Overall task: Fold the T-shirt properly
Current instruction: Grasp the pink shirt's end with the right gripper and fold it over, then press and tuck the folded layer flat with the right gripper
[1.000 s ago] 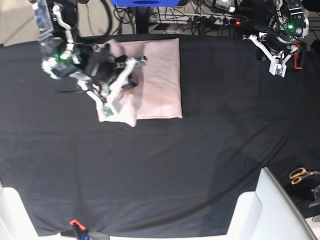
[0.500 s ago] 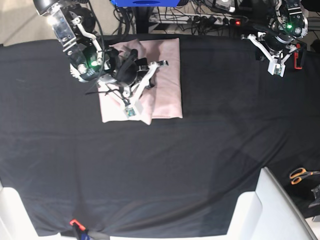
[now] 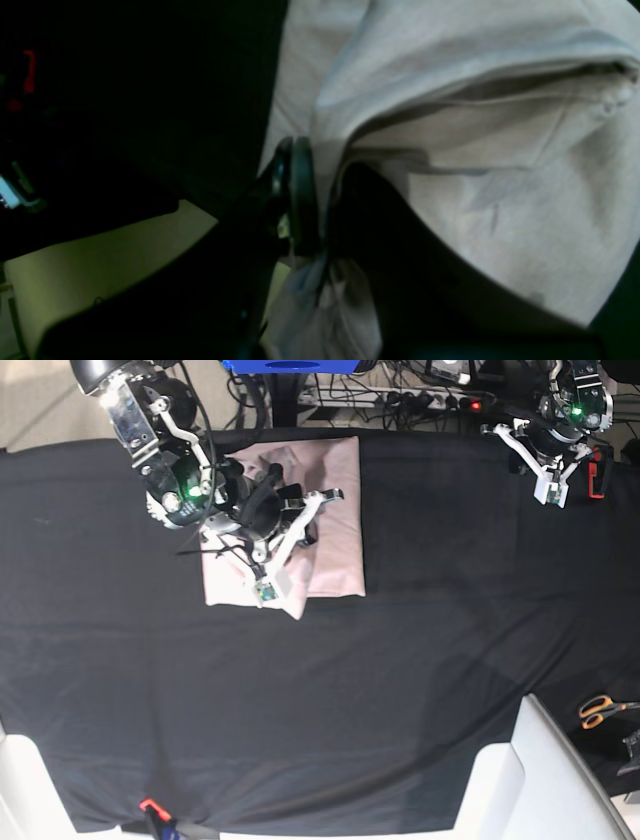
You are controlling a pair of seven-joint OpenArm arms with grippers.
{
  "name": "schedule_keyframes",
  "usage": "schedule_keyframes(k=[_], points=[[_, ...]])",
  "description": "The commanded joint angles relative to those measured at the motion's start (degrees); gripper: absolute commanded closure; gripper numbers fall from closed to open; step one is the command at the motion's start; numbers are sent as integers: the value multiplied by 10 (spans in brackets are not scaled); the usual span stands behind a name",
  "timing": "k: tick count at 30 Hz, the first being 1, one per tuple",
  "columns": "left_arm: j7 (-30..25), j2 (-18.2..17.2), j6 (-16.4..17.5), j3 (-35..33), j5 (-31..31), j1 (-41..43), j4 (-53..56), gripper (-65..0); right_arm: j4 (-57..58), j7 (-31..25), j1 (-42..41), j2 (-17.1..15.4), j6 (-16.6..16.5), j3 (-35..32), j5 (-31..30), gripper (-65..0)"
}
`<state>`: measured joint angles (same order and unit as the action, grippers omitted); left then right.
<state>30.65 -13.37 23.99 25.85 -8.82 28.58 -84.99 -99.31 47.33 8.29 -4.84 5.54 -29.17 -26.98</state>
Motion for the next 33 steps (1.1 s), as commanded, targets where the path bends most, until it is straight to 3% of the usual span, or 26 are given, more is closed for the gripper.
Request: schedule_keyframes(k=[1, 9, 11, 15, 18, 21, 23, 26, 29, 31, 33], points=[[-8, -7, 1, 3, -3, 3, -10, 0, -8, -11, -7, 2, -4, -2, -8, -6], [-8, -7, 1, 3, -3, 2, -8, 0, 13, -13, -4, 15, -7, -1, -9, -21], [-8, -7, 1, 3, -3, 1, -8, 0, 13, -13, -6, 15, -8, -1, -9, -66], [-8, -7, 1, 3, -3, 1, -8, 0, 13, -11, -14, 17, -10, -2, -9, -227], [-8, -7, 1, 3, -3, 0, -8, 0, 13, -8, -23, 18, -58, -2, -10, -341], [-8, -8, 1, 3, -3, 0, -8, 0, 10, 15, -35, 22, -122, -2, -10, -399], [-8, -9, 1, 3, -3, 0, -8, 0, -1, 24, -39, 23, -141, -1, -10, -384], [-8, -9, 1, 5, -3, 0, -8, 0, -59, 24, -36, -4, -140, 7, -8, -324], [-8, -9, 1, 7, -3, 0, -8, 0, -129, 23, -3, -30, -140, 50, -8, -180], [-8, -9, 1, 7, -3, 0, -8, 0, -136, 24, 26, -30, -140, 101, -8, -21], [-8, -9, 1, 7, -3, 0, -8, 0, -113, 24, 38, -29, -141, 132, -9, -14]])
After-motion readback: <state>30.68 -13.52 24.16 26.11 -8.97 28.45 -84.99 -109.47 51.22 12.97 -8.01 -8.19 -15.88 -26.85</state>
